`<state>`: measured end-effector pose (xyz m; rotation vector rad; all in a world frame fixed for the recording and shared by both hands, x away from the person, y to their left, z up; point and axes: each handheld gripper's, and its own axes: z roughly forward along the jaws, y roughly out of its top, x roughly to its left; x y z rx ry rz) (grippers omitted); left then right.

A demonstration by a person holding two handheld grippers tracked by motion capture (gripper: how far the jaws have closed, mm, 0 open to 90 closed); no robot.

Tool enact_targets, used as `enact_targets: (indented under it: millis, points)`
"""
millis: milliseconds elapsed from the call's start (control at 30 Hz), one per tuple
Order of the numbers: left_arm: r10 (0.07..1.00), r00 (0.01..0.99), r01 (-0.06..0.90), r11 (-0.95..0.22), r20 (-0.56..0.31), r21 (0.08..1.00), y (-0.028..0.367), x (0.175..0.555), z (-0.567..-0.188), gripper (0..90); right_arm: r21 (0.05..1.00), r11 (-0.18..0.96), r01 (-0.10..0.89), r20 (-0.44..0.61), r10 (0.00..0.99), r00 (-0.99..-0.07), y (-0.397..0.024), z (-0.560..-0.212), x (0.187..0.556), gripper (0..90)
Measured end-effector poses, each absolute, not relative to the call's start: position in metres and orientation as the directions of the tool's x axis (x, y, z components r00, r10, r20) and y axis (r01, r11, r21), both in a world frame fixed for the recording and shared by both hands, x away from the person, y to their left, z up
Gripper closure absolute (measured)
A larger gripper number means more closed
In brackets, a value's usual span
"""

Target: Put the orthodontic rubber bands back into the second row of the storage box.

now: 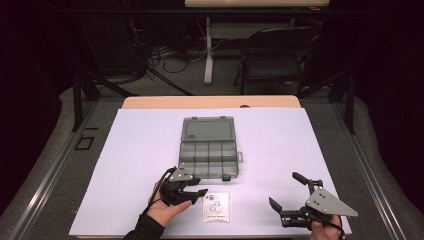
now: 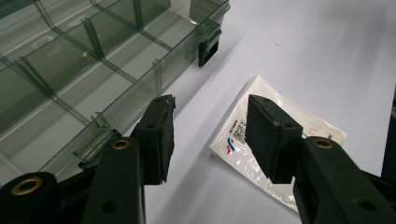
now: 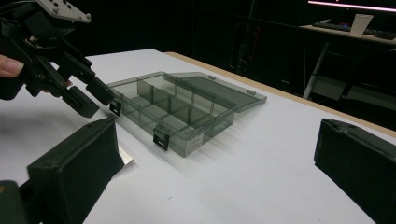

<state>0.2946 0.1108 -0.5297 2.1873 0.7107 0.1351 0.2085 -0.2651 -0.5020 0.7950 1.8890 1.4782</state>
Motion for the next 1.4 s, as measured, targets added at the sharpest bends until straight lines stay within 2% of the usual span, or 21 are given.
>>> enact_targets:
  millis: [467, 900, 1400]
  points:
    - [0.506, 0.853, 0.437, -0.554, -0.131, 0.709, 0.096, 0.294, -0.544, 63.3, 0.976, 0.2, 0.09, -0.097, 0.764, -0.638, -0.265, -0.502, 0.208, 0.0]
    - [0.489, 0.864, 0.426, -0.583, -0.12, 0.692, 0.091, 0.295, -0.551, 66.8, 0.975, 0.203, 0.093, -0.097, 0.762, -0.641, -0.266, -0.502, 0.209, 0.0]
    - [0.472, 0.878, 0.396, -0.634, -0.072, 0.664, 0.088, 0.292, -0.554, 79.9, 0.975, 0.2, 0.094, -0.095, 0.764, -0.638, -0.265, -0.502, 0.209, 0.0]
